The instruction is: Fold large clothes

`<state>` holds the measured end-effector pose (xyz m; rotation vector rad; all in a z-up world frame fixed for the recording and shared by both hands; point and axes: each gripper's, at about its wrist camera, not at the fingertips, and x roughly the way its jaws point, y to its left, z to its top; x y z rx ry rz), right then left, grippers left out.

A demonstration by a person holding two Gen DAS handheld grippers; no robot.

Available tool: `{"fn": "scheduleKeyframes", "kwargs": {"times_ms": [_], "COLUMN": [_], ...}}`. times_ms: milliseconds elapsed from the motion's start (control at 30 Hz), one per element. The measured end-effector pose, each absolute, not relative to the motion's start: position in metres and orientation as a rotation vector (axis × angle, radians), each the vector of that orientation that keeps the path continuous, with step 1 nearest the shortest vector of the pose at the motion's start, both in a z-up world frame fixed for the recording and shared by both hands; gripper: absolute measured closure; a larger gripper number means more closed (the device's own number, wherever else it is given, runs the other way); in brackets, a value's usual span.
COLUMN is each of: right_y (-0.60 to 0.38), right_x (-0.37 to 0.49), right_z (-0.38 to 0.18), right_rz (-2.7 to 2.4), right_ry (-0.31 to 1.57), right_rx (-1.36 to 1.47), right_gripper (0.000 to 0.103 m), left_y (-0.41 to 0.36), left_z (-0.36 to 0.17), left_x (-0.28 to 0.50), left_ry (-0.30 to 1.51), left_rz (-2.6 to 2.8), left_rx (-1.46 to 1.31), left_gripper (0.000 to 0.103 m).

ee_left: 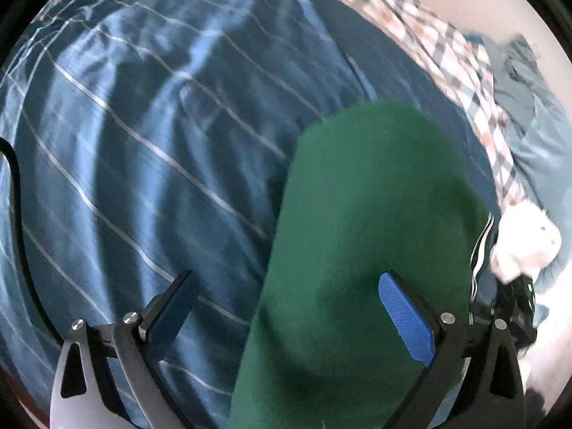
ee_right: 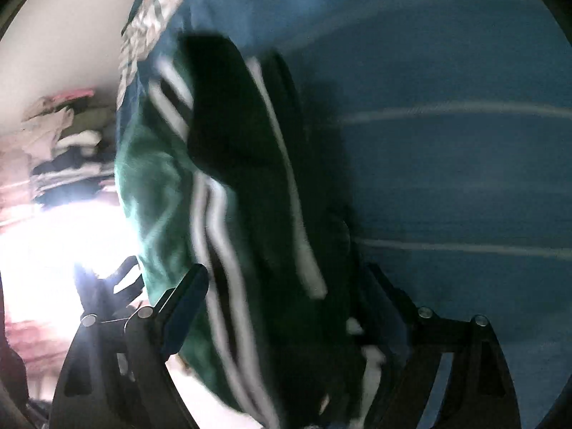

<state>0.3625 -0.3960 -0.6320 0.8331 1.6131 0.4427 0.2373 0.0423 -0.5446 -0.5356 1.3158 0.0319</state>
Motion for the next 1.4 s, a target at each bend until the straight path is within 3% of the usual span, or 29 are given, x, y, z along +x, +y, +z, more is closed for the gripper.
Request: {"fn": "scheduleKeyframes", "kwargs": {"times_ms": [67,167,200,233,333,433,600,667,800,1000,1200,1300,1400], "right_y": [-0.388,-0.376,-0.372,-0.364,-0.358,-0.367,-0.366,-0.364,-0.363,-0.350,-0.330,-0.323,-0.321], "right_x": [0.368,0.373,0.371,0.369,0.361,0.341,0.279,0.272,0.283,0.295,0.307,0.308,0.301], "right_z": [-0.652,-0.660,-0.658,-0.657,-0.653,-0.648,-0.646,-0.653,-0.672,-0.680,-0.683,-0.676,-0.662], "right_rz": [0.508,0.546,0.578,0.611,0.530,0.452,0.431,0.422,0.414,0.519,0.510,0.486,0.474], "right_ry": [1.610,1.609,1.601,1.606,1.594,1.560,1.563,1.591,1.588,1.558,1.513,1.476,1.440], "right_rx": [0.896,0.917,0.921,0.940,0.961,1.139,1.413,1.317,1.206,1.206,1.217,1.224,1.277], "right_gripper": [0.003,0.005,0.025,0.033,0.050,0.058,0.058,0.052,0.025,0.023,0.023,0.042,0.047], "left_y": [0.034,0.028,0.027,0.027,0.028,0.026,0.022,0.020,0.009,-0.009,-0.003,0.002,-0.003], "left_z": [-0.548,-0.547,-0.544,-0.542,-0.533,-0.520,-0.506,-0.508,-0.528,-0.546,-0.559,-0.554,-0.541], "left_x": [0.238,0.240,0.240,0.241,0.240,0.236,0.238,0.243,0.260,0.274,0.284,0.283,0.283], "left_ry": [1.336,1.365,1.371,1.381,1.398,1.410,1.398,1.386,1.392,1.407,1.402,1.368,1.329], "left_rz": [0.008,0.000,0.011,0.026,0.046,0.048,0.031,0.014,-0.038,-0.183,-0.288,-0.339,-0.372], "left_rx": [-0.541,-0.544,-0.540,-0.532,-0.484,-0.419,-0.368,-0.376,-0.360,-0.336,-0.371,-0.391,-0.379], "left_gripper": [0.000,0.000,0.000,0.000,0.000,0.000,0.000,0.000,0.000,0.000,0.000,0.001,0.001]}}
